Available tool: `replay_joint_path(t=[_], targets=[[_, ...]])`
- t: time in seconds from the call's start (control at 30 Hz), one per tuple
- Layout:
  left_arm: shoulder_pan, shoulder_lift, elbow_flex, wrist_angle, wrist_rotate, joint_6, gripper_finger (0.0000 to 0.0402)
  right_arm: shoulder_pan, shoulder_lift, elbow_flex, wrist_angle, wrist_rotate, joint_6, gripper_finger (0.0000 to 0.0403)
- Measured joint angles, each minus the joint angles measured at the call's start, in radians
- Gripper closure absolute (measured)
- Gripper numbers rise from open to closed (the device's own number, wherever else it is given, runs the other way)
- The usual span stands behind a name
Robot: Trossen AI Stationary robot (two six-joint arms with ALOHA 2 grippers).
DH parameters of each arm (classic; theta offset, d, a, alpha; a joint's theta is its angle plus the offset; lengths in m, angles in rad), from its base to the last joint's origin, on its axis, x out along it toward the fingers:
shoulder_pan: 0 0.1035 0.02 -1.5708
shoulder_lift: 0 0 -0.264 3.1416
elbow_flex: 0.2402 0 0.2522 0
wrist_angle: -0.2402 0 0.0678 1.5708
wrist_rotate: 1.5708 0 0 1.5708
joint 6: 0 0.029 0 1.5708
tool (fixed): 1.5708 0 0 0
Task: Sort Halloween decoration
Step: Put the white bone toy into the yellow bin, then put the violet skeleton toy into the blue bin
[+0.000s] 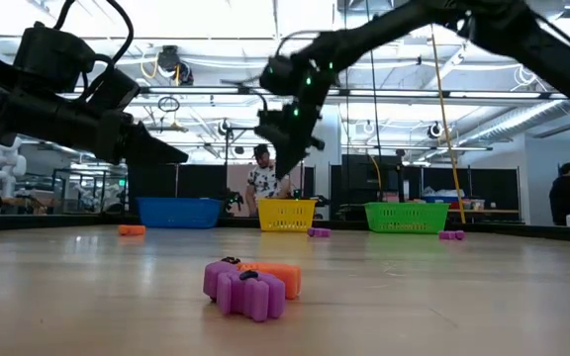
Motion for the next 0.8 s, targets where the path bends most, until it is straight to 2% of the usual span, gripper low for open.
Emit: replay_joint_path(t=[0.17, 0.4, 0.8], targets=[[0.003, 0.0, 0.0, -0.002, 0.003, 0.002, 0.0394, -0.062, 0.07, -0.001, 0.006, -0.069, -0.025, 0.0402], [0.003, 0.001, 0.0, -0.003, 0.003, 0.002, 0.0394, -0.082, 0.091, -0.002, 0.003, -0.072, -0.023, 0.0399], [0.003, 0.0, 0.0, -0.016, 0.003, 0.002, 0.0394, 0.013, -0.032, 0.0, -0.169, -0.071, -0.086, 0.0301]])
